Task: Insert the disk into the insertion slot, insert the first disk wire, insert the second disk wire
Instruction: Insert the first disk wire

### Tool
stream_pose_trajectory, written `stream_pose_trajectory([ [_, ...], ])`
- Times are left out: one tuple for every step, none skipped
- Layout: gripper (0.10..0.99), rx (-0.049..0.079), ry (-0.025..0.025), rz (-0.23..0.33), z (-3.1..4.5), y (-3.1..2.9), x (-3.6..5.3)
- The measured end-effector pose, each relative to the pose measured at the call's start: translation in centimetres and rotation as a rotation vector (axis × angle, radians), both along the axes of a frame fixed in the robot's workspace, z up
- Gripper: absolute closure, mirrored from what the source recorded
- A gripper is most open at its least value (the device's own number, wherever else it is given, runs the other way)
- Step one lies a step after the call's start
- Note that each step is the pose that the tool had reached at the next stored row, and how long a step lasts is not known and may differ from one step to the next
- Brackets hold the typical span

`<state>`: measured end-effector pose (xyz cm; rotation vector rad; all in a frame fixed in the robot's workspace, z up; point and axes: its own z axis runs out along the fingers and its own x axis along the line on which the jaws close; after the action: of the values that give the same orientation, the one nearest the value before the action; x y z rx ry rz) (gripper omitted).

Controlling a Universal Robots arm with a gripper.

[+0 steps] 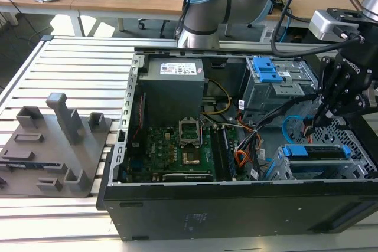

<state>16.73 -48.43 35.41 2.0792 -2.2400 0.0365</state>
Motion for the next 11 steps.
stream_pose_trajectory([
  [0.914,0.000,0.0003,0.000,0.00,0.01,0.34],
  [0.914,0.000,0.0004,0.000,0.00,0.01,0.42],
  [0.914,0.000,0.0004,0.000,0.00,0.02,0.43],
  [0.914,0.000,0.0004,0.000,0.00,0.01,0.44],
  [0.914,0.000,0.0003,0.000,0.00,0.00,0.44],
  [0.914,0.000,0.0004,0.000,0.00,0.01,0.45],
  [0.914,0.000,0.0004,0.000,0.00,0.01,0.45],
  [0.914,0.000,0.0004,0.000,0.00,0.01,0.45],
  [0.914,0.000,0.0003,0.000,0.00,0.01,0.45],
  [0.914,0.000,0.0004,0.000,0.00,0.01,0.45],
  [0.914,0.000,0.0003,0.000,0.00,0.00,0.46],
])
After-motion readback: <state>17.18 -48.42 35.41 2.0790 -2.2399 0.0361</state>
